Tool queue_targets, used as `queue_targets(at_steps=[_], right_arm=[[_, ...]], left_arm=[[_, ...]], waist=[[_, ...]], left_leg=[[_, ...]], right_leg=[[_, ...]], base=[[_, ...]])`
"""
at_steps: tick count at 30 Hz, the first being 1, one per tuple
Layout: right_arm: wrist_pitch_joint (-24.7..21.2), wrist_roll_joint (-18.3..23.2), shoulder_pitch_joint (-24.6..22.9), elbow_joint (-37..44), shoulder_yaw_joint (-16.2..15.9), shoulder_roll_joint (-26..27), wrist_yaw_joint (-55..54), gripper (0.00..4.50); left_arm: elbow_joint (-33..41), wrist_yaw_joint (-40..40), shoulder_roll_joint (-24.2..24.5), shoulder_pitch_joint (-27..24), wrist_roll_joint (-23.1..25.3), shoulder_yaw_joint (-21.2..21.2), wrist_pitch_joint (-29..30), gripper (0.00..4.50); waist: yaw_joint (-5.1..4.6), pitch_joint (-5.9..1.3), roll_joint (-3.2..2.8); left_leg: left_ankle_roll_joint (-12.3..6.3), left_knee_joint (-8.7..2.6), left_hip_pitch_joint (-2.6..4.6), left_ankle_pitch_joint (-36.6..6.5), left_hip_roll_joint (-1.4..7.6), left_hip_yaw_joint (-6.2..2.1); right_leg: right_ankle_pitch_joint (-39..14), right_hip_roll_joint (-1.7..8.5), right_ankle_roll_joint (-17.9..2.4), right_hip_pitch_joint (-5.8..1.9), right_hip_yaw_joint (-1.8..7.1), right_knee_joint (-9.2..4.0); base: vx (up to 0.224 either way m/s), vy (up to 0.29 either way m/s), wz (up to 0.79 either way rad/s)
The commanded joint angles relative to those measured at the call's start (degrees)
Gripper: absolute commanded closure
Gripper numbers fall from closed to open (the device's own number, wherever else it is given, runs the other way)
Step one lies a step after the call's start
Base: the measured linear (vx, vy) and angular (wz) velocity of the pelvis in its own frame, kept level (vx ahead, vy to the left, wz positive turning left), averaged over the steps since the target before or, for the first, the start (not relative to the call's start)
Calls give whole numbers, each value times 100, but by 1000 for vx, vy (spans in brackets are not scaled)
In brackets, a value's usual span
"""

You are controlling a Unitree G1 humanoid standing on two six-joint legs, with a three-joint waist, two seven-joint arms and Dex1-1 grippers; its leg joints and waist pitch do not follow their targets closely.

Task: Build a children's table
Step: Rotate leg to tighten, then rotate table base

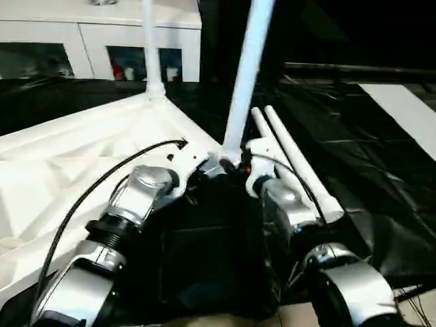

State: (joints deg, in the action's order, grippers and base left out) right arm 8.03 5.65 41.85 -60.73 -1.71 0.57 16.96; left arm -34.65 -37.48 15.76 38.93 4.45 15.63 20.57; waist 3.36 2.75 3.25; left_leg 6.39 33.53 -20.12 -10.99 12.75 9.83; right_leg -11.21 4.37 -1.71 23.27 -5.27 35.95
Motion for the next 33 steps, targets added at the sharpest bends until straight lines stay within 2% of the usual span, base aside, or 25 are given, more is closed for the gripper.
queue_targets(at_steps=[1,3,4,6,9,10,12,13,14,15,16,18,20,22,23,24,25,27,31,33], right_arm=[[117,-108,-46,374,-74,-125,158,84],[91,-111,-216,738,-91,-216,321,84],[46,-101,-350,1008,-96,-278,437,81],[-23,-128,-528,1340,-155,-365,600,81],[-49,-207,-646,1531,-251,-428,718,81],[-103,-215,-745,1679,-382,-455,922,81],[-147,-215,-810,1787,-450,-470,1015,81],[-145,-248,-860,1833,-538,-477,1116,81],[-181,-362,-936,1904,-690,-476,1253,81],[-195,-403,-946,1905,-736,-471,1287,81],[-198,-406,-948,1907,-739,-471,1289,81],[-331,-446,-988,2018,-771,-458,1289,81],[-405,-484,-980,2033,-779,-445,1245,81],[-419,-517,-940,1968,-796,-433,1214,81],[-434,-562,-891,1875,-825,-416,1181,81],[-455,-581,-868,1830,-844,-409,1165,81],[-457,-610,-844,1784,-864,-403,1145,81],[-452,-683,-784,1677,-913,-392,1091,81],[-502,-764,-697,1567,-951,-351,982,81],[-508,-807,-630,1468,-932,-329,916,81]], left_arm=[[-2,105,-71,23,-69,-108,-477,450],[-57,207,-133,78,-82,-175,-684,450],[-15,99,-199,104,-249,-303,-667,450],[168,140,-259,135,-428,-509,-636,406],[356,135,-281,145,-556,-639,-598,392],[643,207,-156,182,-523,-697,-525,363],[769,213,-89,195,-512,-720,-470,358],[942,279,36,204,-467,-780,-315,353],[1243,451,340,209,-407,-1036,138,342],[1334,550,508,208,-348,-1155,259,320],[1340,558,524,208,-342,-1166,266,317],[1410,762,901,192,-217,-1437,478,307],[1374,917,1242,173,-44,-1581,559,278],[1312,1018,1643,114,195,-1633,604,271],[1171,1108,2041,53,389,-1699,607,267],[1089,1150,2236,15,488,-1719,599,252],[995,1172,2386,-16,572,-1705,567,252],[779,1220,2716,-92,776,-1635,492,233],[807,1173,3271,-449,1049,-1449,815,215],[747,960,3442,-662,1101,-1350,954,198]], waist=[[30,-348,-15],[47,-337,-2],[63,-347,-5],[78,-348,-10],[104,-390,-42],[102,-377,-45],[93,-372,-14],[103,-366,-47],[82,-364,-37],[75,-358,-39],[20,-342,-40],[6,-333,-51],[-7,-329,-79],[-26,-327,-91],[-12,-325,-24],[-28,-327,-45],[-27,-317,-78],[-44,-316,-70],[2,-316,-100],[22,-307,-85]], left_leg=[[-117,-383,-26,-832,61,25],[-200,-373,-44,-730,46,33],[-231,-364,-40,-644,48,36],[-281,-360,-36,-541,54,38],[-294,-337,-23,-298,76,29],[-341,-332,-25,-272,75,37],[-398,-329,-41,-261,61,41],[-378,-333,-27,-334,73,37],[-331,-336,-31,-365,84,41],[-330,-338,-45,-358,73,25],[-280,-348,-54,-457,54,27],[-205,-345,-20,-573,59,34],[-148,-361,-7,-593,66,21],[-112,-362,7,-614,68,20],[-116,-366,-17,-598,58,7],[-106,-372,-24,-597,49,8],[-67,-368,23,-603,64,11],[-40,-375,17,-602,56,15],[20,-377,61,-537,82,25],[61,-389,71,-625,84,27]], right_leg=[[-1006,378,-879,-331,334,-438],[-948,368,-874,-345,335,-442],[-852,375,-885,-350,340,-430],[-640,368,-952,-347,340,-406],[-77,372,-1147,-351,340,-326],[195,347,-1281,-344,329,-307],[236,352,-1288,-366,332,-304],[145,367,-1286,-368,336,-304],[102,363,-1272,-373,335,-295],[78,358,-1258,-376,329,-296],[-127,345,-1204,-372,324,-330],[-406,340,-1145,-350,338,-358],[-374,317,-1119,-336,332,-342],[-371,318,-1118,-321,335,-339],[-436,323,-1088,-339,331,-316],[-459,319,-1061,-342,335,-324],[-446,325,-1062,-300,340,-337],[-387,309,-1085,-298,340,-329],[-102,326,-1211,-270,348,-291],[-171,337,-1233,-264,351,-300]], base=[[0,0,0],[0,0,0],[0,0,0],[0,0,0],[0,0,0],[0,0,0],[0,0,0],[0,0,0],[0,0,0],[0,0,0],[0,0,0],[0,0,0],[0,0,0],[0,0,0],[0,0,0],[0,0,0],[0,0,0],[0,0,0],[0,0,0],[0,0,0]])
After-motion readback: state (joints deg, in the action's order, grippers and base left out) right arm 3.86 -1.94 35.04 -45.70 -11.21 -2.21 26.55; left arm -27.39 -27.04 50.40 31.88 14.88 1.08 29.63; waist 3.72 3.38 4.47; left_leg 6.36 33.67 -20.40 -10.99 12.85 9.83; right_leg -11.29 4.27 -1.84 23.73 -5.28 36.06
